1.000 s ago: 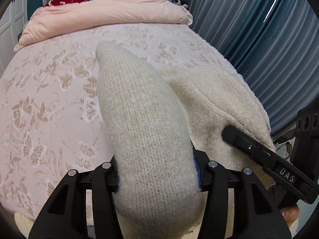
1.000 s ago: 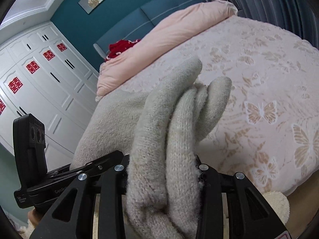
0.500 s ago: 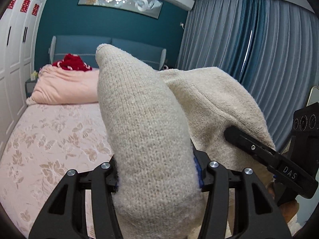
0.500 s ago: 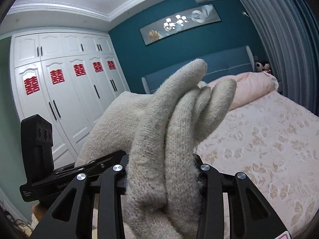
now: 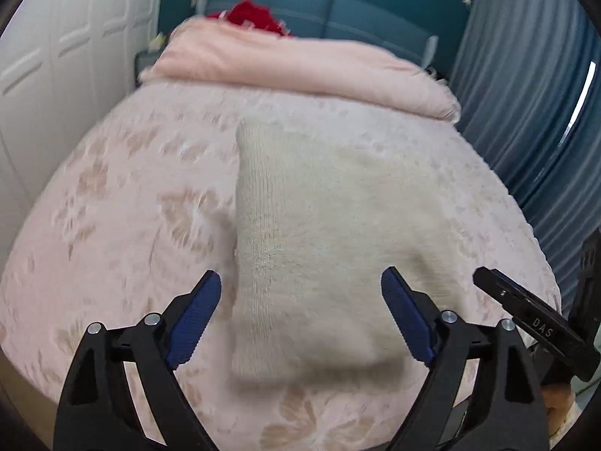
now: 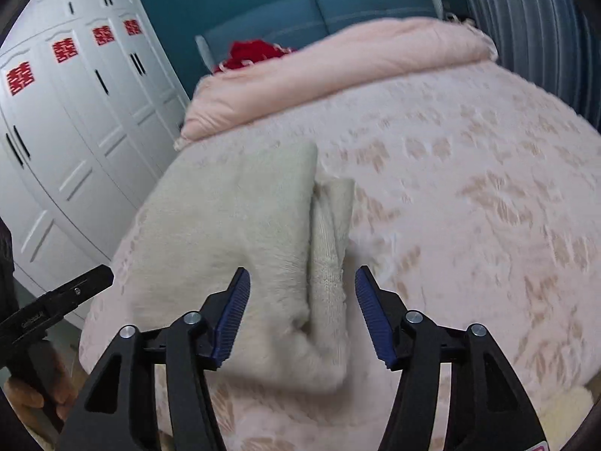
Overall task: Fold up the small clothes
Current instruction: 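Lift the sweater with the right gripper while the left gripper grasps and lifts it too, then lower the folded sweater onto the bed and open both grippers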
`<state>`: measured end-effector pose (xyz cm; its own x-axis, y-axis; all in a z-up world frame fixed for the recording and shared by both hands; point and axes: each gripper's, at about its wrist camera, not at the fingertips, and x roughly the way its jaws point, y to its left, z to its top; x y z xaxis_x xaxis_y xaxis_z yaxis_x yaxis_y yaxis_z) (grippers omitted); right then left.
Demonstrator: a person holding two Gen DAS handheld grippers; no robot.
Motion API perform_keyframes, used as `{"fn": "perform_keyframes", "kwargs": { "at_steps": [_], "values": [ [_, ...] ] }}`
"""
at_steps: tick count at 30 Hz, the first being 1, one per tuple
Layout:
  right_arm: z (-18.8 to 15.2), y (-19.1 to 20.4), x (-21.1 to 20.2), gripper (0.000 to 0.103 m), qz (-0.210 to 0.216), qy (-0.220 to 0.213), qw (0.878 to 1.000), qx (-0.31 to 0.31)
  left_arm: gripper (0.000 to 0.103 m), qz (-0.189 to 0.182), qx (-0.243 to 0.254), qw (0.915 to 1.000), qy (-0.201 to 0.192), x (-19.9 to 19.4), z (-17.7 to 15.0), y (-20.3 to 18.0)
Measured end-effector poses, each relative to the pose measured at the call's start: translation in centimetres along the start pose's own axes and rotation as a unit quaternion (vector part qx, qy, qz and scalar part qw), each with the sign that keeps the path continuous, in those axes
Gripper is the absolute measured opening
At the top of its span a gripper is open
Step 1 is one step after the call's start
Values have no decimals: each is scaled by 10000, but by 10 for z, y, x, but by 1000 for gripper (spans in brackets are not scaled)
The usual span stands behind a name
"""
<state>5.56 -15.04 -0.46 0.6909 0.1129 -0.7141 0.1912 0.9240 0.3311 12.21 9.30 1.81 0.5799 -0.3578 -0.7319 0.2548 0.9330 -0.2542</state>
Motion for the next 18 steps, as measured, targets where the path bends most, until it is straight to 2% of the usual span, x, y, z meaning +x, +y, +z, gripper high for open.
{"fn": "perform_keyframes", "kwargs": {
  "at_steps": [3, 6, 8, 10, 14, 18],
  "values": [
    [-25, -15, 8, 57, 61, 282, 9994, 180, 84, -50, -242, 9997, 44, 7, -29, 14],
    [-25, -7, 18, 57, 53, 374, 9993, 32, 86, -123, -206, 9996, 112, 13, -31, 6],
    [-21, 1, 27, 57, 107, 391, 9992, -65, 87, -20, -101, 9997, 212, 23, -30, -2],
    [-19, 6, 41, 57, 166, 582, 9981, -126, 88, 62, 26, 9994, 346, 33, -33, -9],
    [-28, 10, 71, 57, -207, 814, 9960, -314, 88, 223, 100, 9978, 616, 55, -44, -9],
    [-39, -8, 103, 60, -284, 1288, 9910, 218, 89, 429, 215, 9954, 834, 67, -56, -9]
  ]
}}
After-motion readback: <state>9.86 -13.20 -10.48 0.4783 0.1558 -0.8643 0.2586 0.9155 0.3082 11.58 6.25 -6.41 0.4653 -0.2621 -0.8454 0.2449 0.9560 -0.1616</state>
